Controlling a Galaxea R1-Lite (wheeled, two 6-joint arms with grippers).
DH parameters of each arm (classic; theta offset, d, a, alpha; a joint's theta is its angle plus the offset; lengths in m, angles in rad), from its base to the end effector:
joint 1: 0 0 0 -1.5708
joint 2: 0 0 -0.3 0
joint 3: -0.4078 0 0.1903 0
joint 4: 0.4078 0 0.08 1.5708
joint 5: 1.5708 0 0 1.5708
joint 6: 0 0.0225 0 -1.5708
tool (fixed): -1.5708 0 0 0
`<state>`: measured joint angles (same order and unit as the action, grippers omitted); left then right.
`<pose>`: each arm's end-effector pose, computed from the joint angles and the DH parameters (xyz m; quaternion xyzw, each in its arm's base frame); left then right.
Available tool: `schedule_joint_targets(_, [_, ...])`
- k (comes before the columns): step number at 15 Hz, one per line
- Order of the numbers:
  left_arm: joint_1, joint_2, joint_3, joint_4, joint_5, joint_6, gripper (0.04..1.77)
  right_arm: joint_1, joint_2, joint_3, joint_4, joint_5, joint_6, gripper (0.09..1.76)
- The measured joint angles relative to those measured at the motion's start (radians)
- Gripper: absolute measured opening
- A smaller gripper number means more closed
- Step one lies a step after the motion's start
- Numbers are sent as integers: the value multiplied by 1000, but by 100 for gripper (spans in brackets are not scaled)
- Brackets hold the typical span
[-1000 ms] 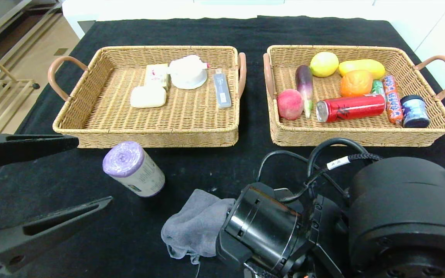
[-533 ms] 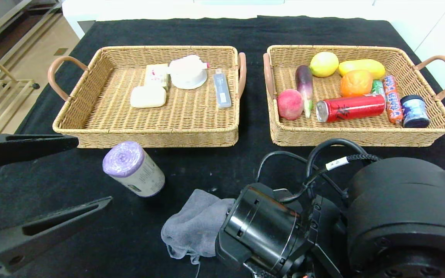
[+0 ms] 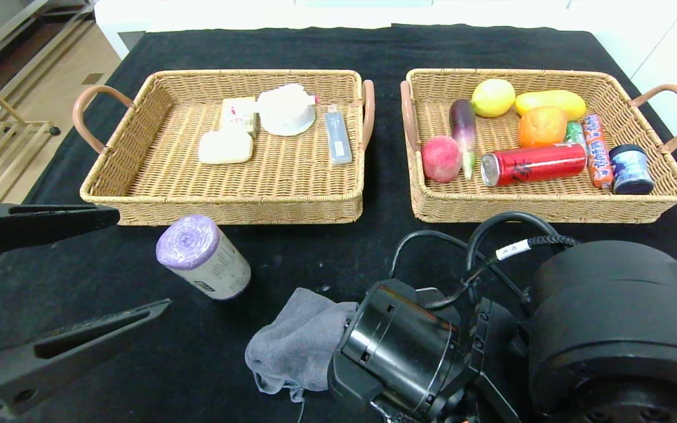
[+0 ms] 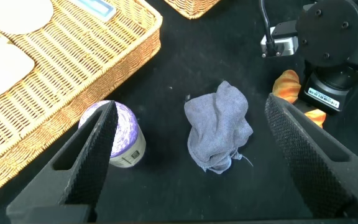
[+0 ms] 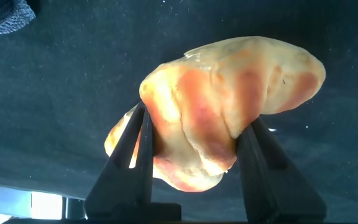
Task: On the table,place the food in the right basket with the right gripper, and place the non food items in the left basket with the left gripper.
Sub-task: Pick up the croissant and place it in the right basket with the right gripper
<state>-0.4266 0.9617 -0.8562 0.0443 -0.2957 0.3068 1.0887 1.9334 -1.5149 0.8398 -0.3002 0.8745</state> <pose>0.0978 -0.0517 0.2876 0.1474 0.0200 -0.3596 0.9212 0.1579 0.2874 0.1819 -0.0251 0.5411 0.0899 0.8357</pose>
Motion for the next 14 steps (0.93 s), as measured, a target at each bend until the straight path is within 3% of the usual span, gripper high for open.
schedule_joint_targets(14, [0,2,1,1,0,0,172,-8,-117,6,0,-1,-26,83])
